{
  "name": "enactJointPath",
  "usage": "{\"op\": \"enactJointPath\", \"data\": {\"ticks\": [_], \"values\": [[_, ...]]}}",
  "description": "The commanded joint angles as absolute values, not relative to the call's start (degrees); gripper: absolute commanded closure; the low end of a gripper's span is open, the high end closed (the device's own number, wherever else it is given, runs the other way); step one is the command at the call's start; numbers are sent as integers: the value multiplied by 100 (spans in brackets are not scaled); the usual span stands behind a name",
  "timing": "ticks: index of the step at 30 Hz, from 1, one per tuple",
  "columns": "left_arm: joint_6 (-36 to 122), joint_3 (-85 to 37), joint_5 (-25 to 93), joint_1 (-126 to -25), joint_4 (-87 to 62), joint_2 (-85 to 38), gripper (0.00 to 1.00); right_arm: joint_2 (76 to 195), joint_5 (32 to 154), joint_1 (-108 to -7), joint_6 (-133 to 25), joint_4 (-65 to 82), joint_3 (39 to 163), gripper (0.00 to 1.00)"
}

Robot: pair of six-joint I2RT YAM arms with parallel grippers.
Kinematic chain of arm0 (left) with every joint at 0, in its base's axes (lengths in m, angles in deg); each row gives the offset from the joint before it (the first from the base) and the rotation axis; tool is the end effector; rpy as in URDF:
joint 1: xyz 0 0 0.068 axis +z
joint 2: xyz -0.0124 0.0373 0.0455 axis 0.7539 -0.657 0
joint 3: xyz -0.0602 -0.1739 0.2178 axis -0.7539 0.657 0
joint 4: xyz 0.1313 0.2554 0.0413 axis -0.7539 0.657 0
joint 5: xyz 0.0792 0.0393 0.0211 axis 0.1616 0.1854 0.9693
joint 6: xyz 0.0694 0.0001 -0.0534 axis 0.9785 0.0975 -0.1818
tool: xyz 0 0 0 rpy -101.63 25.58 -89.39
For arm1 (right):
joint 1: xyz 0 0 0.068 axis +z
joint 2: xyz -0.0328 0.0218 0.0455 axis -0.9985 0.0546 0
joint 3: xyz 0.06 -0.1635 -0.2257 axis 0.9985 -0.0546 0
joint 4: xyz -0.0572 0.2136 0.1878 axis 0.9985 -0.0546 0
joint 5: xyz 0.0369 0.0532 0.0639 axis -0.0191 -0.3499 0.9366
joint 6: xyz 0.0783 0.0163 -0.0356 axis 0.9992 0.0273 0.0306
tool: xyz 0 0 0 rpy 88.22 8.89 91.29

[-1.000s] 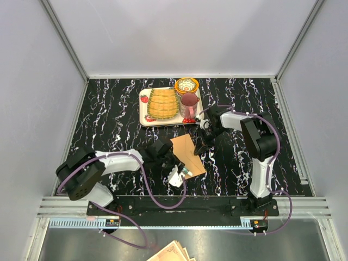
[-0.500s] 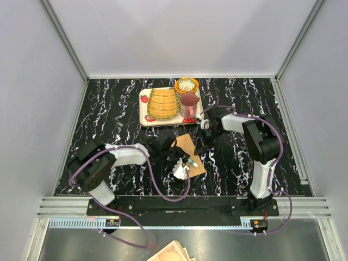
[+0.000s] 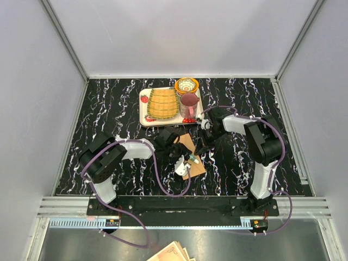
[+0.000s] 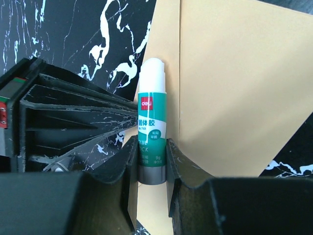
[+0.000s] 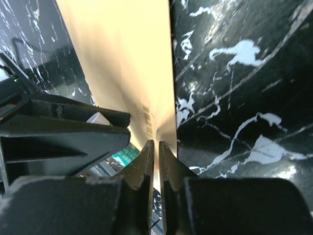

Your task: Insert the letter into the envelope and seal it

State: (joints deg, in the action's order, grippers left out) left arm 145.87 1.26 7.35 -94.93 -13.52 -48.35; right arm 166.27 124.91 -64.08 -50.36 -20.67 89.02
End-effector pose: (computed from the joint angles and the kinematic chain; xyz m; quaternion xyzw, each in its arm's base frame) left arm 0.2244 -0.2966 0.0943 0.8734 0.2292 -0.1353 0.4080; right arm 0.3315 0.1932 0.0769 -0.1388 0.9246 0.3547 0.0022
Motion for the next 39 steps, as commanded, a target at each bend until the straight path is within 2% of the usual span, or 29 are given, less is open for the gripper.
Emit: {"op": "enactJointPath", "data": {"ticks": [1, 10, 22, 26, 32, 34, 37, 38, 39], "values": [[14909, -205, 271, -9490, -1055, -4907, 100, 15998, 12681, -6516, -5048, -1888, 8751, 87], [15190, -548, 201, -9481, -176, -5039, 100, 15628, 13508, -6665, -4811, -2020, 8741, 83], [15894, -794, 210, -9481, 712, -5153, 100, 16313, 12920, -6402, -4907, -1686, 8978, 84], [15762, -821, 70, -9429, 835, -4742, 100, 16463, 12516, -6305, -5074, -1686, 8953, 87], [14666, -759, -361, -9270, 1906, -3040, 100, 16446, 12208, -6253, -5258, -1853, 8847, 89], [13805, -663, -519, -9191, 2344, -2354, 100, 16393, 12138, -6087, -5224, -1862, 8786, 89], [11812, -373, -625, -9025, 2313, -1527, 100, 16358, 11954, -5893, -5162, -1827, 8750, 90], [10597, -311, -625, -8972, 2225, -1341, 100, 16384, 11909, -5822, -5162, -1818, 8750, 91], [9837, -102, -521, -8902, 1720, -1139, 100, 16419, 11874, -5796, -5136, -1818, 8785, 91]]}}
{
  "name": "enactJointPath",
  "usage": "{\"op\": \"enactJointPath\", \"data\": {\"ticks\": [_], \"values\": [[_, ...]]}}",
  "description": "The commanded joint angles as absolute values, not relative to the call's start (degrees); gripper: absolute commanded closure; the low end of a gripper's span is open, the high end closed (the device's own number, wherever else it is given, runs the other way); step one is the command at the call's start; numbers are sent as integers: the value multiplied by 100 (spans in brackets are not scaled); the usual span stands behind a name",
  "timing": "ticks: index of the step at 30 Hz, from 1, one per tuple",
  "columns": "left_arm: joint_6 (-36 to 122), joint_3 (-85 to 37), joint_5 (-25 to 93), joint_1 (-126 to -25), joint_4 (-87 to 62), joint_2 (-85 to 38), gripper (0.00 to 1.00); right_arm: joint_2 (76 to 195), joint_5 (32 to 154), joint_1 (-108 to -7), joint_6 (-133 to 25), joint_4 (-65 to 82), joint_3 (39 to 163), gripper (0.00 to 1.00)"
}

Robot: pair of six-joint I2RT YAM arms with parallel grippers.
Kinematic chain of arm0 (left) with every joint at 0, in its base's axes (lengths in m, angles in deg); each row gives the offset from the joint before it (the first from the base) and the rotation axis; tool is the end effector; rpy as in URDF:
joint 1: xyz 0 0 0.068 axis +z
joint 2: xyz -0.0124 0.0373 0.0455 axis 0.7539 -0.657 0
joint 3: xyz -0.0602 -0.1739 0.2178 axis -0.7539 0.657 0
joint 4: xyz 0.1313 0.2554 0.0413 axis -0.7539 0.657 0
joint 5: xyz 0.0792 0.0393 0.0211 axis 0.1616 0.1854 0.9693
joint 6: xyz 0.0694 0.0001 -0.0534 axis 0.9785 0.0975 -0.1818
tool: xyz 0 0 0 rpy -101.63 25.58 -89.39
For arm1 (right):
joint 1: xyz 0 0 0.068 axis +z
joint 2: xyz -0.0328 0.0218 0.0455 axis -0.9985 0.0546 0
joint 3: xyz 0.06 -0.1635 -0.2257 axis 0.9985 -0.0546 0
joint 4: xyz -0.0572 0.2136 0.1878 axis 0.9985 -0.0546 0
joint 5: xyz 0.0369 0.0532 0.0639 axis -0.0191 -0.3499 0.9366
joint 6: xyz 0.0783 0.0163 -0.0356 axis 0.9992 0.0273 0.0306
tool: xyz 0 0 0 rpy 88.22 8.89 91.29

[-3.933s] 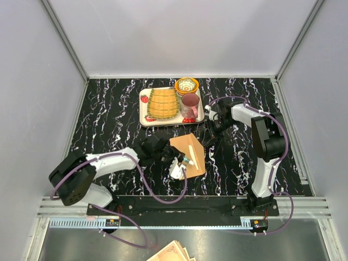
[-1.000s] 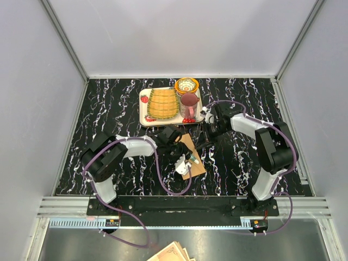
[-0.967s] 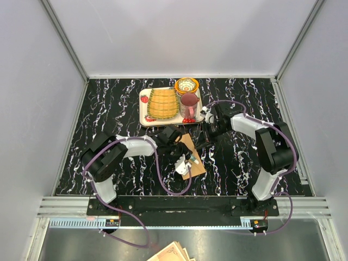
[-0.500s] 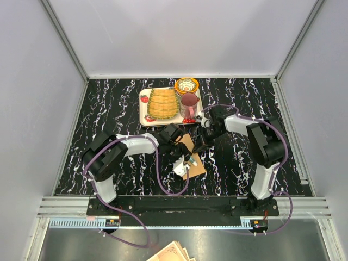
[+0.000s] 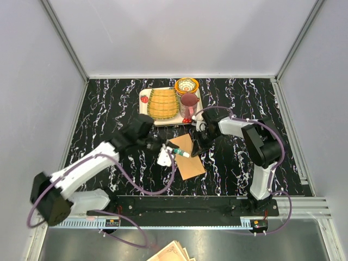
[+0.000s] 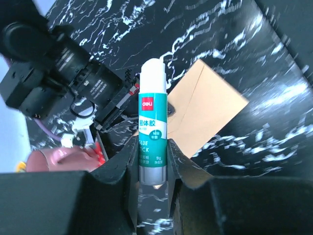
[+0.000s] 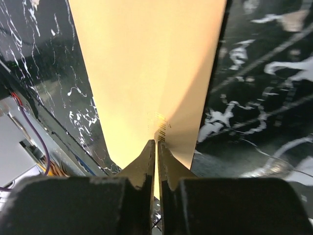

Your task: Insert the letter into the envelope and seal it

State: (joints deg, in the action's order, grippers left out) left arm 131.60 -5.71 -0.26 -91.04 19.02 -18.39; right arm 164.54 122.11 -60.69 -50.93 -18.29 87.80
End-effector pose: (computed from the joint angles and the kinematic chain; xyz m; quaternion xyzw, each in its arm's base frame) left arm 0.1866 -0.2395 0.2589 0.8146 0.3177 -0.2152 0.4350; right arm 0.3215 0.2102 0.0812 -0.1768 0.9235 0.3395 0.0242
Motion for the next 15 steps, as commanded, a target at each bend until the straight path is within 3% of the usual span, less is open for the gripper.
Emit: {"op": "enactJointPath", "data": {"ticks": [1, 2, 5, 8, 12, 15], "values": [[8994, 22, -381, -8727, 1366, -788, 100, 16489, 11830, -5778, -5101, -1826, 8811, 91], [7350, 154, -179, -8621, 1015, -637, 100, 16524, 11777, -5717, -5074, -1853, 8846, 94], [4813, 672, 542, -8260, 160, -118, 100, 16603, 11715, -5637, -4899, -1844, 8899, 97], [3184, 1067, 1376, -8251, -253, 286, 100, 16665, 11601, -5488, -4714, -1739, 8961, 99], [1991, 1350, 3132, -8251, -298, 323, 100, 16849, 11583, -5260, -4084, -1414, 9180, 100], [1481, 1736, 3679, -8251, -927, 173, 100, 16955, 11575, -5163, -3276, -738, 9120, 100]]}}
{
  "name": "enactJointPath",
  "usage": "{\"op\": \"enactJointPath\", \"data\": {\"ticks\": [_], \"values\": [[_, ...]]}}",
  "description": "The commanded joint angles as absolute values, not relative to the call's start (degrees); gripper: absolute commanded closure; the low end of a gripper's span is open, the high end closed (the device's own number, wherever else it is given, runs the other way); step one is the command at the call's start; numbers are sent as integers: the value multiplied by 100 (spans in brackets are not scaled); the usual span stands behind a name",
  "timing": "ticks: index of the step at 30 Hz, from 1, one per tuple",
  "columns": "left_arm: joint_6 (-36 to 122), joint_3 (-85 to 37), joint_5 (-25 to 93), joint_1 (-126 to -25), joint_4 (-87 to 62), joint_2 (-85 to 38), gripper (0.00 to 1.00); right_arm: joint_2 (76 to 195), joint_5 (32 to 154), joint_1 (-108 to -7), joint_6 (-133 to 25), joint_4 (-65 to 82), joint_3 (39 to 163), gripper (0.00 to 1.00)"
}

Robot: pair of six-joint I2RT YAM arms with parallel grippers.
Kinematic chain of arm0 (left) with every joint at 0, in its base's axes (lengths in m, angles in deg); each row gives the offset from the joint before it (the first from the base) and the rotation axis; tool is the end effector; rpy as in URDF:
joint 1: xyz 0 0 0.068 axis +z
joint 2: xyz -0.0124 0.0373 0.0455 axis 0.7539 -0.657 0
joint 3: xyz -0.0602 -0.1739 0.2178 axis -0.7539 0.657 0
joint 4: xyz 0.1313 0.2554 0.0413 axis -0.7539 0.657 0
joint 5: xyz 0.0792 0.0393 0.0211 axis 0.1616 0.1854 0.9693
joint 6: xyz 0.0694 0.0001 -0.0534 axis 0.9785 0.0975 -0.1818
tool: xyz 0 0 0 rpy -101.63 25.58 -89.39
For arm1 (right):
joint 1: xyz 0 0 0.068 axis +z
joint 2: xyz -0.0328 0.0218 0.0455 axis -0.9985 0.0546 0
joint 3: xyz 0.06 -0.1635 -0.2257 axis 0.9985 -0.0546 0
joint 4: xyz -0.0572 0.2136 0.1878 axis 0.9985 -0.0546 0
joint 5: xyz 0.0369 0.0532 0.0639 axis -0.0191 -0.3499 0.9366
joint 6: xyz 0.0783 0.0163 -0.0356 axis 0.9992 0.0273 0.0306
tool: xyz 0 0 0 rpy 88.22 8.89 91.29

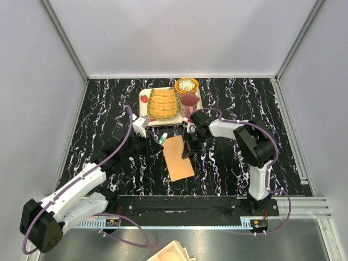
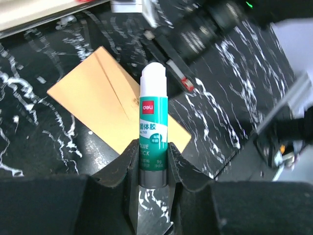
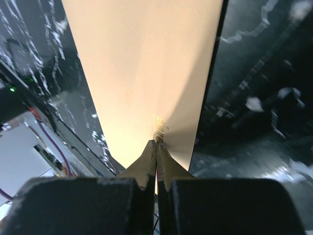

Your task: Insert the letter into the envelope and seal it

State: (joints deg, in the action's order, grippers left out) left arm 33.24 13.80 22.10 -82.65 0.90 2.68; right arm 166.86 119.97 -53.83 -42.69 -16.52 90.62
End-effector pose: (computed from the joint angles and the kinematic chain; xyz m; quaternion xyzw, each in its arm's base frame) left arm 0.1951 -0.1626 0.2449 0.1848 0.8206 -0.3715 0.3930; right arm 0.3101 0.2547 0.0791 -0.1695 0.9281 0.3314 0.0050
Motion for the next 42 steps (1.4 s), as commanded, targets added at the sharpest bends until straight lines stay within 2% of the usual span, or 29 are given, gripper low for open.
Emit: {"op": "enactJointPath", "data": {"ticks": [1, 8, 12, 15, 23, 31, 42], "values": [[1332, 1833, 3777, -8242, -1018, 43, 100, 17025, 11557, -5102, -3072, -589, 9111, 100], [829, 2254, 4419, -8382, -2607, -1127, 100, 17307, 11258, -5013, -2182, 124, 9058, 100], [1094, 2080, 4693, -8699, -2522, -1889, 100, 17324, 11249, -5013, -2121, 379, 8952, 100], [1215, 2334, 4770, -8847, -3292, -2111, 100, 17377, 11293, -5013, -2068, 423, 8970, 100], [1839, 2423, 5131, -8953, -4032, -2613, 100, 17316, 11328, -5013, -1972, 660, 8803, 100], [1419, 2502, 4702, -8980, -4394, -2938, 100, 17289, 11346, -5013, -1901, 766, 8750, 100], [715, 2502, 4727, -8901, -4139, -3465, 100, 17166, 11451, -5022, -1734, 854, 8636, 100]]}}
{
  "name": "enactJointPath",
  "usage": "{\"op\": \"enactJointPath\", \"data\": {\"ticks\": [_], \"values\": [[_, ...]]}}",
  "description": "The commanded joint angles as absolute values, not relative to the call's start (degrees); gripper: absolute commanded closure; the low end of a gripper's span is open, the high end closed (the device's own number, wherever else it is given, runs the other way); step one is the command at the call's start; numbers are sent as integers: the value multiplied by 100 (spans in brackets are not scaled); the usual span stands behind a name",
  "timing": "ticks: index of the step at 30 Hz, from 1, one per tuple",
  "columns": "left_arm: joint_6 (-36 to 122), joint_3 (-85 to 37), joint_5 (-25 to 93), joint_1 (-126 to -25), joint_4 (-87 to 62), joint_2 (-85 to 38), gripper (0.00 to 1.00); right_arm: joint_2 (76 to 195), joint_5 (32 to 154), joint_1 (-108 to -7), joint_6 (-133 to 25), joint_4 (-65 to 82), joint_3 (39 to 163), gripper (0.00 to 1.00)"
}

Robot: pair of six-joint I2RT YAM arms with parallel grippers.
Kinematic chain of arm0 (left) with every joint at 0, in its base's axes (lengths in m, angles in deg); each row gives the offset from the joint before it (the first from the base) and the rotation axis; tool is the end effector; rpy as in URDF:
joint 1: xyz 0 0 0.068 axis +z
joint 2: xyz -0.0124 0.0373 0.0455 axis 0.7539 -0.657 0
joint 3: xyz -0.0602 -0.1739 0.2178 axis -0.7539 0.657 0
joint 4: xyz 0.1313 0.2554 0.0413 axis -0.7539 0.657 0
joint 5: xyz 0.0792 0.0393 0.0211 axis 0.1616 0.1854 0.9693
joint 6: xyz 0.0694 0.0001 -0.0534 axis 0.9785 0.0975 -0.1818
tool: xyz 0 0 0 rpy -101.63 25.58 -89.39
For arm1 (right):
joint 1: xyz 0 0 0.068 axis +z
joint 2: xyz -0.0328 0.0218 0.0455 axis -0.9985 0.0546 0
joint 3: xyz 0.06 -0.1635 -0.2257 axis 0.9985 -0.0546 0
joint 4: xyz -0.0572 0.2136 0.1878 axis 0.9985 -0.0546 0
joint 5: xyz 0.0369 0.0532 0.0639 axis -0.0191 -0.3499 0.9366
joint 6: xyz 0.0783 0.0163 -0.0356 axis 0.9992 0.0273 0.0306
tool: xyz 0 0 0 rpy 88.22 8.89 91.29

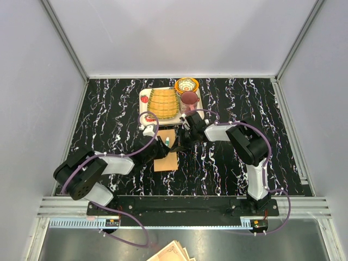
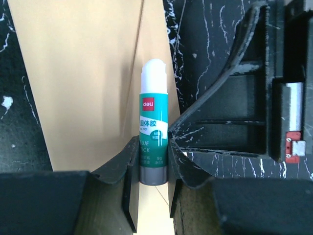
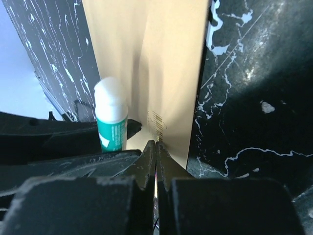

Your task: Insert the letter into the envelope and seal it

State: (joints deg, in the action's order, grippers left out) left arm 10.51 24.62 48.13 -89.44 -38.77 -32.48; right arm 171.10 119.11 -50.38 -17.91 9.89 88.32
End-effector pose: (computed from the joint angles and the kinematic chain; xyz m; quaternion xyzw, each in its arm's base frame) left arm 0.2381 -0.1932 0.0958 -0.0489 0.8749 -0.2891 0.3855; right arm 0.3281 0.2967 0.0668 -0.0450 0.9087 0.4106 0.0604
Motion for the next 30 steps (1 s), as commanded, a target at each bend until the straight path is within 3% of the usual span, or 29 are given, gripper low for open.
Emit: {"op": "enactJointPath", "data": {"ticks": [1, 16, 30], "values": [[689, 2441, 4710, -8884, -4113, -3518, 100, 17157, 11469, -5013, -1734, 854, 8627, 100], [275, 2308, 4780, -8848, -3708, -3870, 100, 16753, 11724, -4987, -1936, 801, 8240, 100], [328, 2299, 4798, -8883, -3612, -3844, 100, 16990, 10801, -5830, -2656, 802, 9153, 100]]}}
